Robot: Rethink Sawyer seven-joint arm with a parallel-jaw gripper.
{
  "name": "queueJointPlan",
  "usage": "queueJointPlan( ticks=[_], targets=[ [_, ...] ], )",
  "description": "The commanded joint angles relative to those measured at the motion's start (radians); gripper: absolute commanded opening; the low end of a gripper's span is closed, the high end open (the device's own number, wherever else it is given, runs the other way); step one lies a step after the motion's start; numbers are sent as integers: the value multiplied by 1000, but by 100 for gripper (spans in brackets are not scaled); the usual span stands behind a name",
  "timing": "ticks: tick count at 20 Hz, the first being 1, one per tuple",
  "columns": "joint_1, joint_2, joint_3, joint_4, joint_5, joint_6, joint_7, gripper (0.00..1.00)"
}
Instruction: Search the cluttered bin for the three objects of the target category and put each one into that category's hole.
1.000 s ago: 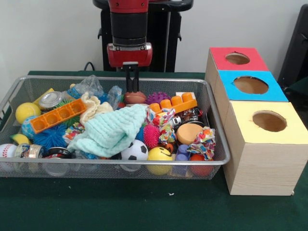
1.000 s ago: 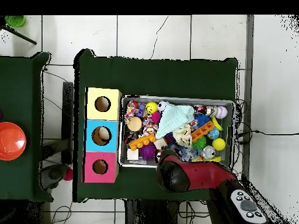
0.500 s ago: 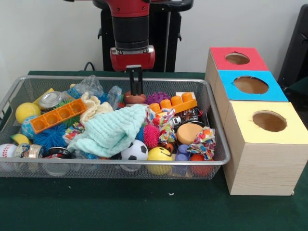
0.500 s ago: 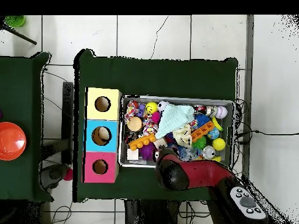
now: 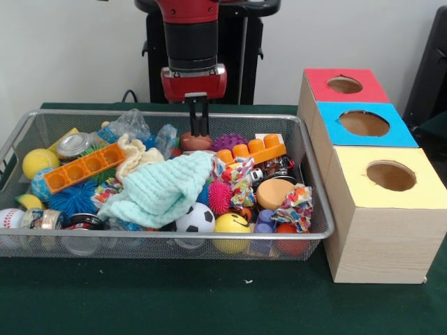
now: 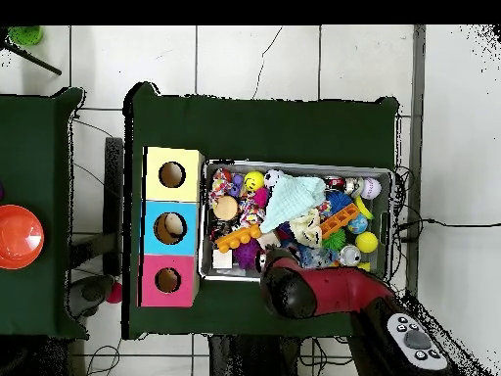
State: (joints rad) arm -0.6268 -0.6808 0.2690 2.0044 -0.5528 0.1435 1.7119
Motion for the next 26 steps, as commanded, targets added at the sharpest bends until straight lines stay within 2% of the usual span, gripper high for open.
queueJointPlan(
  ticks=[1,11,15,20,26],
  targets=[
    [-68,-92,141,-48,-30,241,-191,0],
    [-152,-141,197,-48,-89,313,-223,0],
    [-161,-114,172,-74,-145,285,-193,0],
    [-168,-101,149,-96,-209,300,-190,0],
    [-167,-53,106,-123,-286,282,-137,0]
  ],
)
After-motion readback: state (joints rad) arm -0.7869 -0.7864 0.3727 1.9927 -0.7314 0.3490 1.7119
